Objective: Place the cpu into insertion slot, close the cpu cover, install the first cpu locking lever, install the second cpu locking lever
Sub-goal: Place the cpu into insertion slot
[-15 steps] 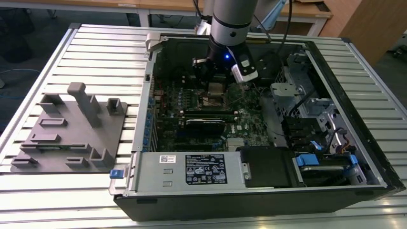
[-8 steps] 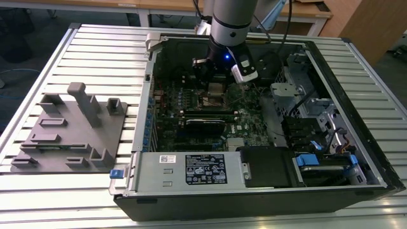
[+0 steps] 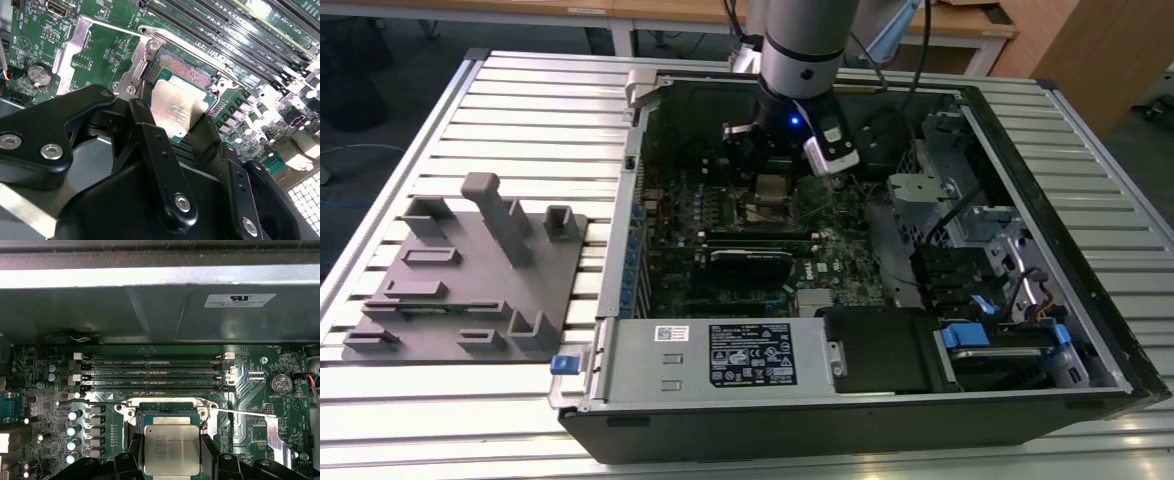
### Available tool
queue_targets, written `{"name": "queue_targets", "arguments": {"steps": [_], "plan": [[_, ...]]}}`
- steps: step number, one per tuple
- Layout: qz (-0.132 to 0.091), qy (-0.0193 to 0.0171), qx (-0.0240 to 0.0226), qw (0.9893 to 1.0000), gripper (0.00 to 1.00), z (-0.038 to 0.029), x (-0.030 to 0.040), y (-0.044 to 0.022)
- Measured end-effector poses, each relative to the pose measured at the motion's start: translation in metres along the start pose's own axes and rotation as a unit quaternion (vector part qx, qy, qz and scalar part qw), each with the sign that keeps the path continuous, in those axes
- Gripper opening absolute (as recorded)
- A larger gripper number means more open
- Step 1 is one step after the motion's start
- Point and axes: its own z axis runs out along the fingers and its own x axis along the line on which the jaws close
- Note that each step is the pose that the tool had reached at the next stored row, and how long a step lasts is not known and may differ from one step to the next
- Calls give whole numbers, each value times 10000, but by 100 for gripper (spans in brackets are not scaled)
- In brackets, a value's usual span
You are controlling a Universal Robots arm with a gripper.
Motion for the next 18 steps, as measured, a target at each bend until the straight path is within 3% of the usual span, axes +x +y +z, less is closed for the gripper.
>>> {"name": "queue_targets", "arguments": {"steps": [13,18], "plan": [[21,-2,2,10000,54,0,0,0],[304,-27,-3,9995,54,1,0,0]]}}
